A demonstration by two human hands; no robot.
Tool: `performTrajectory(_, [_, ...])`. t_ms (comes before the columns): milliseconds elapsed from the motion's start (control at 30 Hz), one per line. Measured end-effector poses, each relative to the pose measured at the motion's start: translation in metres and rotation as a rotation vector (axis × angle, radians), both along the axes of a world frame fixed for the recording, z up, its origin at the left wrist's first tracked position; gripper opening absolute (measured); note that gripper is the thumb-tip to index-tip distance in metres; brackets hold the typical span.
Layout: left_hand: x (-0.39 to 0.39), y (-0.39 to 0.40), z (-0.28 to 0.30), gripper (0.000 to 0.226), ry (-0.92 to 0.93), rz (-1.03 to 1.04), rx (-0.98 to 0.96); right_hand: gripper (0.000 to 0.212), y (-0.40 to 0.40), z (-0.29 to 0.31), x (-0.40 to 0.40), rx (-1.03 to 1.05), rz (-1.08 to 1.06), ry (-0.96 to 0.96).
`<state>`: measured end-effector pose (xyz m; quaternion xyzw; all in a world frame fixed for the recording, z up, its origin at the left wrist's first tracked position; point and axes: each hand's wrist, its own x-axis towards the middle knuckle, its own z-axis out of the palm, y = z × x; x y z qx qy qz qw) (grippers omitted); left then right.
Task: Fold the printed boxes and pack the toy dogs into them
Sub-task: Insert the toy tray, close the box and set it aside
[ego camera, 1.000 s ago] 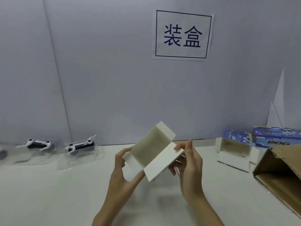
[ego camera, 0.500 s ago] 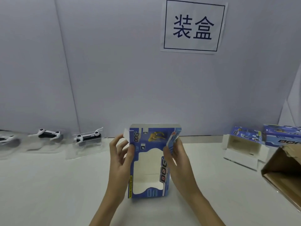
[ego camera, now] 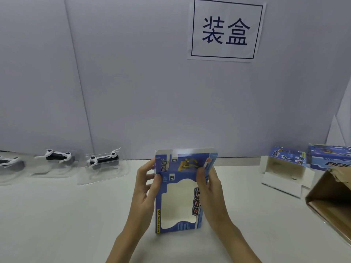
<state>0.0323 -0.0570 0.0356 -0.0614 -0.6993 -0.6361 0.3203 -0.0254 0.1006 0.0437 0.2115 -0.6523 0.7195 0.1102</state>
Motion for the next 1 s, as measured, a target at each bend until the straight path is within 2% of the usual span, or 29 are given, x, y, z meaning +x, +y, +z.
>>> performTrajectory(67, [0.001,0.002,0.004,0.054,0.005,-0.006,0.019,0.076,-0.001,0.003,0.001,-0.004,-0.005,-0.019])
performTrajectory(133, [0.002,0.005,0.009,0.047,0.006,-0.006,0.045,0.098,-0.001,0.005,0.003,0.004,-0.006,-0.033])
performTrajectory(200, [0.002,0.007,0.009,0.045,0.016,0.015,0.009,0.104,0.001,0.006,0.004,-0.024,0.029,-0.053])
performTrajectory(267, [0.001,0.009,0.005,0.051,0.007,0.032,-0.033,0.092,0.003,0.009,0.006,-0.068,0.081,-0.064])
performTrajectory(400, [-0.002,0.012,0.003,0.066,0.001,0.074,-0.059,0.043,0.002,0.017,0.009,-0.151,0.176,-0.108])
performTrajectory(433, [-0.002,0.012,0.004,0.069,0.013,0.096,-0.057,0.042,0.001,0.017,0.01,-0.162,0.174,-0.116])
performTrajectory(533, [0.0,0.012,0.007,0.054,0.038,0.09,-0.009,0.052,-0.003,0.016,0.012,-0.168,0.166,-0.128])
performTrajectory(733, [0.003,0.022,0.018,0.039,0.025,0.003,0.202,0.03,-0.003,0.017,0.009,-0.181,0.151,-0.121])
performTrajectory(800, [0.002,0.024,0.019,0.04,0.059,0.021,0.209,0.027,-0.006,0.018,0.009,-0.172,0.133,-0.112])
performTrajectory(900, [0.0,0.023,0.02,0.052,0.094,-0.021,0.211,0.031,-0.008,0.017,0.009,-0.17,0.135,-0.115])
performTrajectory(1000, [0.002,0.023,0.02,0.046,0.062,-0.047,0.19,0.027,-0.004,0.019,0.008,-0.178,0.197,-0.127])
